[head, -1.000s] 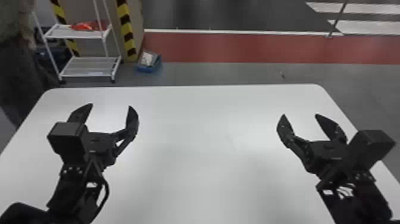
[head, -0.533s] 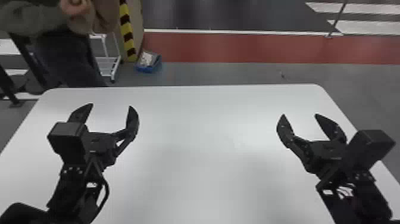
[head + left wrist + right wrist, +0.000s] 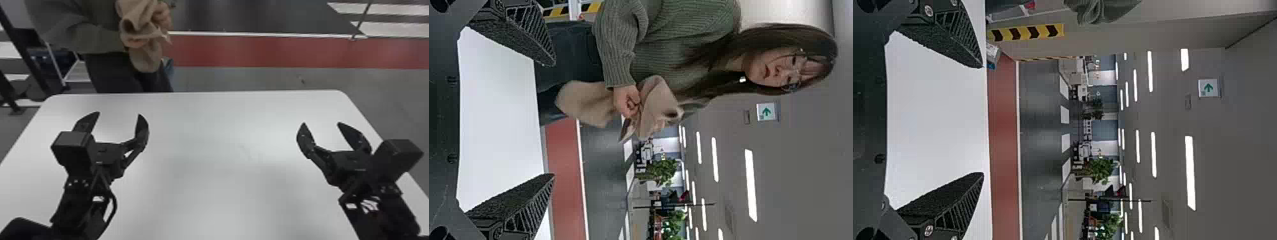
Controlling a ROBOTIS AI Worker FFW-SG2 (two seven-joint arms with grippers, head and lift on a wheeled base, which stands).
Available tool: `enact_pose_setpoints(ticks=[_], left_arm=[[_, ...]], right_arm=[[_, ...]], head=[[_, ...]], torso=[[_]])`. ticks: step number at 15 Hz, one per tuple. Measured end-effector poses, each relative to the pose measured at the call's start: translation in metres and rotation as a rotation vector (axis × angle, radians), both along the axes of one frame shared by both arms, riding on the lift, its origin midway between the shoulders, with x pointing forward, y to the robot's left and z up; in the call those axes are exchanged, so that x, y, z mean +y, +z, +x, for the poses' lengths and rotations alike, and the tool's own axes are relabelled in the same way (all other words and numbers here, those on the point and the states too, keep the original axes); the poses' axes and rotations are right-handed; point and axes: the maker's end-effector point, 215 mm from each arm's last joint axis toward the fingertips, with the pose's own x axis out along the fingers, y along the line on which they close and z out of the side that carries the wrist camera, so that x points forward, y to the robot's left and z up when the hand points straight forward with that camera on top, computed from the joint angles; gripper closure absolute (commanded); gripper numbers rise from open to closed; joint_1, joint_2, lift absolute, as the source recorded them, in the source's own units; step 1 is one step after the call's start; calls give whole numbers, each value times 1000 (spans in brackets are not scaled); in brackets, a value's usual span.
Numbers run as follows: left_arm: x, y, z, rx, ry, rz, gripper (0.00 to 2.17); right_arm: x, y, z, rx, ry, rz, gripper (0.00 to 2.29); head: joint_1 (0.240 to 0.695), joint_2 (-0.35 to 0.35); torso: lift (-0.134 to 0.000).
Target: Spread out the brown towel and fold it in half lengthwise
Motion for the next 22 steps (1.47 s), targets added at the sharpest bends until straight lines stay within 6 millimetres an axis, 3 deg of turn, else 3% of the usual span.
enact_pose_setpoints(ticks=[22], left_arm=[[0, 3, 0, -4, -1, 2, 83]], right_arm=[[1, 0, 0, 1, 1, 0, 113]], head=[[695, -37]], torso=[[-125]])
